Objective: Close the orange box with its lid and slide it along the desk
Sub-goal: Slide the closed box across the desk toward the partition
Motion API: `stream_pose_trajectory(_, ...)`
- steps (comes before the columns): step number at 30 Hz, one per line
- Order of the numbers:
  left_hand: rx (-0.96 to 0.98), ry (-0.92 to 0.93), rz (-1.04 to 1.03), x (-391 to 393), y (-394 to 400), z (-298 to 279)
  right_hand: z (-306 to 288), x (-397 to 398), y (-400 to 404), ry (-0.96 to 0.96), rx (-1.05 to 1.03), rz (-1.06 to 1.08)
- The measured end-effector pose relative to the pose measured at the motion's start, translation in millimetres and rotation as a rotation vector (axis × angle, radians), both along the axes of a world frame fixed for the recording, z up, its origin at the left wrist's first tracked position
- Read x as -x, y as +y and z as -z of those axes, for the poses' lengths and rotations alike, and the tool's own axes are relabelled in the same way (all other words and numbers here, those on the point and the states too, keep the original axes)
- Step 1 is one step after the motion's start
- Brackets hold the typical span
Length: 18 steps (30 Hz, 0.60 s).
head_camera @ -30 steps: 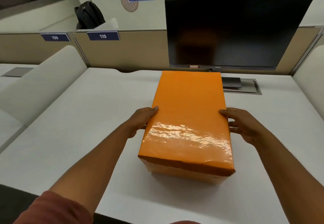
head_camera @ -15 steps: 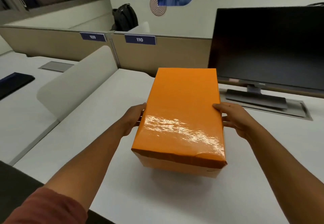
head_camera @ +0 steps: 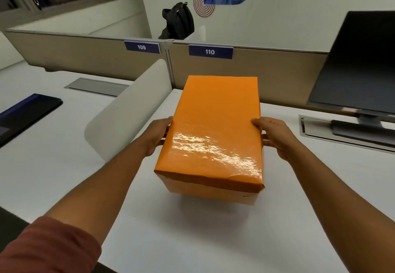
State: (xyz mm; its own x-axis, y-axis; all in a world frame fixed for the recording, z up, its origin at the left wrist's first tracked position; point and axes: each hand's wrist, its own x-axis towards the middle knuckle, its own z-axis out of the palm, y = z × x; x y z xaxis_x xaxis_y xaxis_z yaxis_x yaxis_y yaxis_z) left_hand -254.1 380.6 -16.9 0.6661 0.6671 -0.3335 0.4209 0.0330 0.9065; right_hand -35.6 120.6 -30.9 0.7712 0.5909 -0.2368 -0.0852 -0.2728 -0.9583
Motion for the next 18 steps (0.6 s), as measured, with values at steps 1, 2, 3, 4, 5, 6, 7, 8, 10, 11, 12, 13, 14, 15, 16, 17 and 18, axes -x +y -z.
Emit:
stream_pose_trajectory(1, -0.008, -0.009, 0.006, 2, 14, -1, 0, 3, 14, -0.002, -0.008, 0.009)
stream_pose_trajectory(2, -0.023, -0.013, 0.011, 4, 25, -1, 0, 6, 25, -0.001, -0.017, 0.016)
stream_pose_trajectory(3, -0.041, -0.014, 0.015, 5, 38, -2, 1, 9, 39, 0.002, -0.026, 0.021)
stream_pose_trajectory(4, -0.057, -0.014, 0.016, 6, 51, -2, 2, 13, 52, 0.009, -0.033, 0.023)
stream_pose_trajectory(5, -0.067, -0.013, 0.012, 7, 65, -2, 4, 15, 65, 0.015, -0.038, 0.024)
stream_pose_trajectory(6, -0.077, -0.011, 0.005, 6, 78, -2, 6, 18, 78, 0.022, -0.042, 0.026)
stream_pose_trajectory(7, -0.090, -0.007, -0.003, 5, 89, -4, 7, 21, 89, 0.030, -0.046, 0.028)
stream_pose_trajectory(8, -0.102, -0.003, -0.009, 5, 101, -6, 9, 23, 101, 0.037, -0.047, 0.027)
stream_pose_trajectory(10, -0.143, 0.010, 0.013, 5, 122, -8, 14, 28, 124, 0.060, -0.043, 0.020)
stream_pose_trajectory(11, -0.172, 0.027, 0.036, 6, 132, -8, 17, 29, 134, 0.078, -0.040, 0.017)
stream_pose_trajectory(12, -0.196, 0.039, 0.055, 6, 139, -8, 19, 31, 142, 0.094, -0.037, 0.015)
stream_pose_trajectory(13, -0.219, 0.050, 0.067, 7, 148, -7, 21, 31, 150, 0.108, -0.037, 0.013)
stream_pose_trajectory(14, -0.243, 0.061, 0.071, 7, 156, -5, 23, 32, 157, 0.120, -0.038, 0.015)
stream_pose_trajectory(15, -0.271, 0.073, 0.075, 7, 163, -4, 25, 32, 164, 0.129, -0.038, 0.017)
stream_pose_trajectory(16, -0.298, 0.081, 0.083, 7, 169, -2, 26, 32, 170, 0.135, -0.038, 0.019)
stream_pose_trajectory(17, -0.326, 0.092, 0.095, 6, 173, -1, 28, 33, 175, 0.139, -0.038, 0.024)
stream_pose_trajectory(18, -0.356, 0.102, 0.106, 6, 177, -1, 30, 33, 179, 0.143, -0.037, 0.032)
